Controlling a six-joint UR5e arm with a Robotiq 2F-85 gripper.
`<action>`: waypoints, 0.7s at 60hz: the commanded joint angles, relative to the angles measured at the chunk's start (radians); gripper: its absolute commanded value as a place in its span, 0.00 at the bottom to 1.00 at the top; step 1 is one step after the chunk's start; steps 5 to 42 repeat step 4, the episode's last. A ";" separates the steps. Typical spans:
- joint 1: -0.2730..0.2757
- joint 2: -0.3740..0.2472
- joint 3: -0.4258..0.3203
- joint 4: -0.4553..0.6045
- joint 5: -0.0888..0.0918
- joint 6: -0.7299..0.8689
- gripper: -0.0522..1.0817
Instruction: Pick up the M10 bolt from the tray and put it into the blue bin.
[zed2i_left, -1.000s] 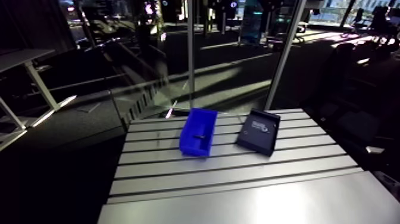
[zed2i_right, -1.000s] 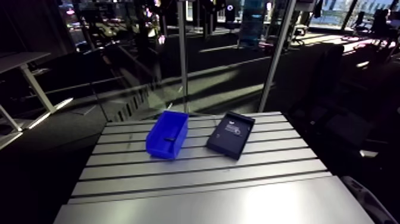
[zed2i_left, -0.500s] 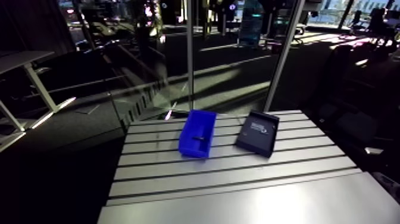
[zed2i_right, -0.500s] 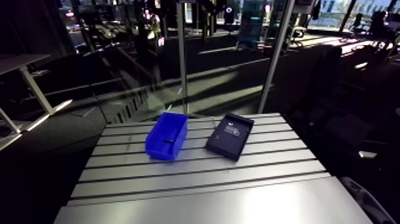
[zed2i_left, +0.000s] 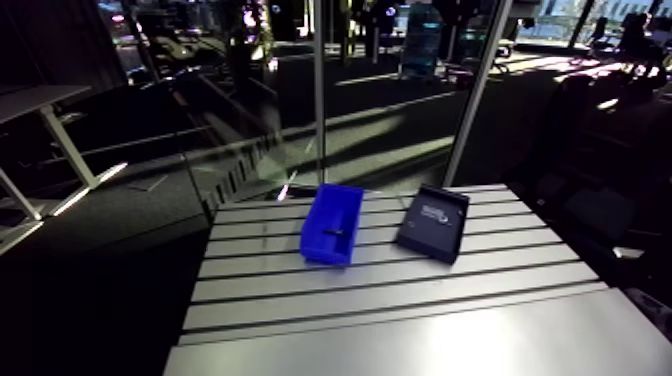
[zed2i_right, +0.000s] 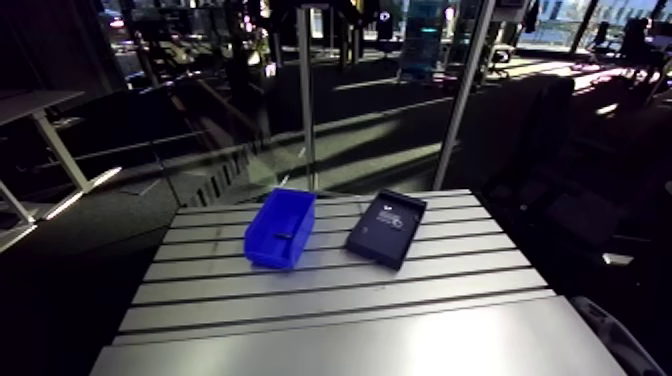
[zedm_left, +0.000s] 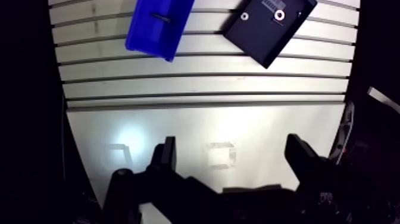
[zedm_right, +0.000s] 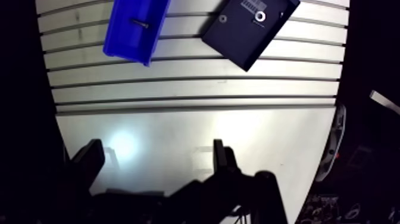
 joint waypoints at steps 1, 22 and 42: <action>0.000 0.001 0.001 0.000 0.000 0.007 0.06; 0.000 0.001 0.001 0.000 0.000 0.013 0.06; 0.000 0.001 0.001 0.000 0.000 0.013 0.06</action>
